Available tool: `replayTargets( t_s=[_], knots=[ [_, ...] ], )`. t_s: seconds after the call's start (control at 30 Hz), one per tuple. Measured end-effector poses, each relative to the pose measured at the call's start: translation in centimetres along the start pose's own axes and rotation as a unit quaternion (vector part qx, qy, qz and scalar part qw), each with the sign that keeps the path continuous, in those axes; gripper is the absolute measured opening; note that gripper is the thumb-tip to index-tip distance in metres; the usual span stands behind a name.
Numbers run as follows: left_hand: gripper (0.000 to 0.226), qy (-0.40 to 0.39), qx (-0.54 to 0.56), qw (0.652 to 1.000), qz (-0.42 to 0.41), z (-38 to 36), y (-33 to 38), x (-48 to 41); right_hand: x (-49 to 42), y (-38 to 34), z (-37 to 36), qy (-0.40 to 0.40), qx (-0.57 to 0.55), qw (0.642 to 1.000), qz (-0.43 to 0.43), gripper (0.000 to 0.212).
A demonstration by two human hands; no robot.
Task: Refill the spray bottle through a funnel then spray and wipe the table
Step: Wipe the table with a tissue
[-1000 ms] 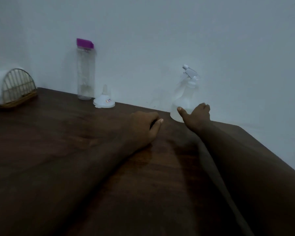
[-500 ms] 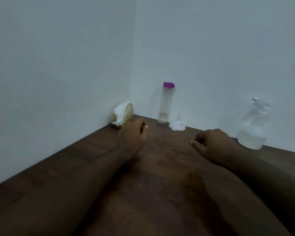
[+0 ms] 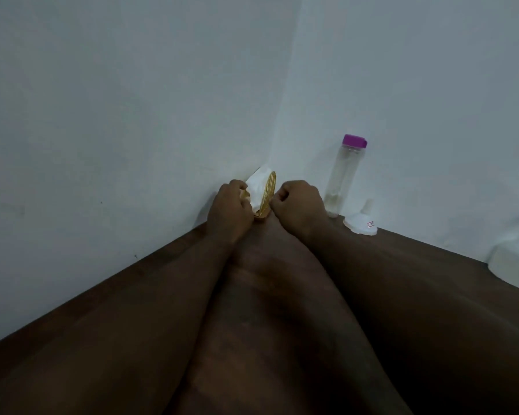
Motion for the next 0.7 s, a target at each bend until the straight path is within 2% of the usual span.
replayTargets(
  t_s=[0.27,0.37,0.47,0.6,0.7],
  knots=[
    [0.043,-0.041,0.082,0.994,0.054,-0.2,-0.7,-0.2,-3.3,-0.7,-4.5,0.015,0.033,0.999,0.001,0.029],
    [0.045,-0.046,0.101,0.992,0.055,0.0,-0.6,-0.1,-3.7,-0.9,-5.2,0.027,0.038,0.999,-0.003,0.031],
    [0.049,-0.060,0.105,0.992,0.031,-0.2,-0.3,-0.1,-4.1,-0.6,-5.7,0.033,0.019,0.998,-0.043,0.035],
    [0.050,-0.075,0.085,0.994,0.002,-0.4,-0.1,-0.1,-4.1,0.0,-5.5,0.067,-0.039,0.995,-0.067,0.021],
    [0.043,-0.085,0.063,0.994,-0.010,-0.5,0.2,0.0,-4.1,0.4,-5.5,0.053,-0.050,0.996,-0.060,0.019]
  ],
)
Point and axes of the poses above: each hand's wrist, its own x-axis away from the middle knuckle, its own z-axis out of the back of the hand, y = z × x, the point moved 5 cm from there along -x, towards the middle knuckle, and after that the axes turned 10 degrees about y, right-handed, at the moved point
